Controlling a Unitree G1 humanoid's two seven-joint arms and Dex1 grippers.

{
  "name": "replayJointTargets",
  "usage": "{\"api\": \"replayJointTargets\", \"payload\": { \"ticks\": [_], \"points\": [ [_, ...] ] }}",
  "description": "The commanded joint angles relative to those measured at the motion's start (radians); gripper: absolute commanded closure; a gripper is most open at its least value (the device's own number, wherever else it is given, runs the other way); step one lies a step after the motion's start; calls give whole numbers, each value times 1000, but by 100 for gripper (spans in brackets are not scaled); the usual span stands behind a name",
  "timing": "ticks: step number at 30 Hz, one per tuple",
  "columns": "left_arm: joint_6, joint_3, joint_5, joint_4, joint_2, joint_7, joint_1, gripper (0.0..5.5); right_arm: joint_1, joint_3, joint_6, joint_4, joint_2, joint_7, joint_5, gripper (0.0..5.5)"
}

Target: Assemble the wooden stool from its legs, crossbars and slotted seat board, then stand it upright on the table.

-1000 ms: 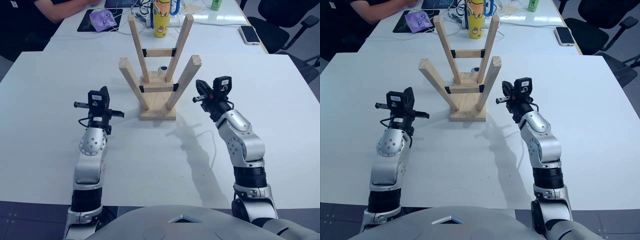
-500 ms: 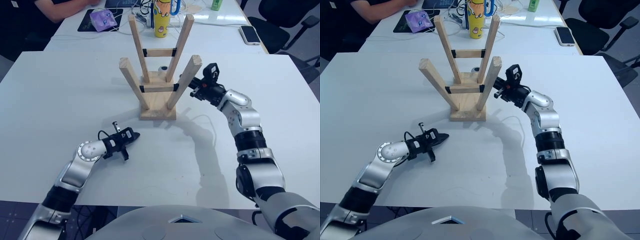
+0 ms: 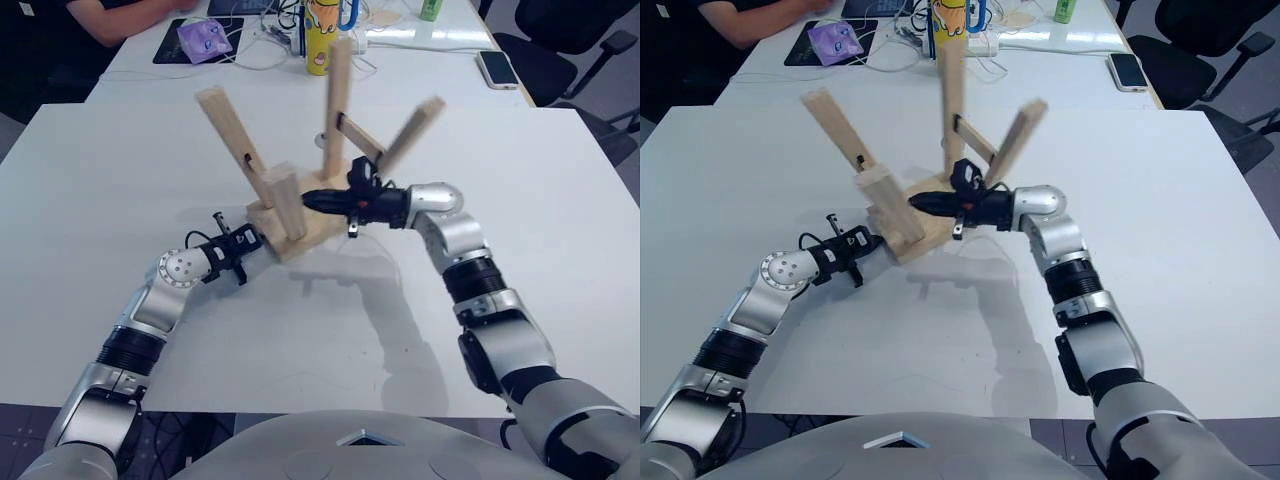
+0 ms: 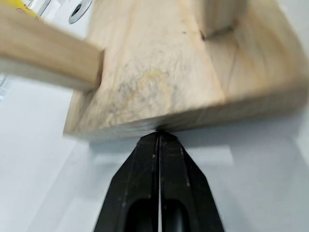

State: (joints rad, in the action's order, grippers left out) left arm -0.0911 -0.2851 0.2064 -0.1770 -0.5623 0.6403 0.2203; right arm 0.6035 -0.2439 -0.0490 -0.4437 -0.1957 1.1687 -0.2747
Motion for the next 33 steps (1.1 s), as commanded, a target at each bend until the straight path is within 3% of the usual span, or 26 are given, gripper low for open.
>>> {"api": "replayJointTargets", "payload": {
  "ticks": [1, 4, 8, 11, 18, 26, 33],
  "points": [
    [-18, -38, 21, -22, 8, 27, -22, 548, -89, -20, 38, 51, 55, -240, 131, 550],
    [-42, -41, 21, 17, 24, 9, -47, 548, -249, 1, -2, 254, 58, -370, 144, 550],
    [-108, -18, 36, 87, 60, -80, -113, 548, -543, 22, -206, 661, 51, -470, 14, 550],
    [-157, 7, 35, 129, 69, -124, -163, 548, -674, 77, -291, 769, -9, -504, -12, 550],
    [-263, 79, 28, 229, 124, -250, -264, 548, -748, 325, -212, 636, -89, -738, 97, 550],
    [-327, 9, 54, 238, 193, -283, -269, 548, -528, 263, -105, 277, -70, -855, 243, 550],
    [-371, -43, 33, 242, 199, -226, -236, 548, -400, 197, -61, 110, -69, -735, 234, 550]
  ]
}}
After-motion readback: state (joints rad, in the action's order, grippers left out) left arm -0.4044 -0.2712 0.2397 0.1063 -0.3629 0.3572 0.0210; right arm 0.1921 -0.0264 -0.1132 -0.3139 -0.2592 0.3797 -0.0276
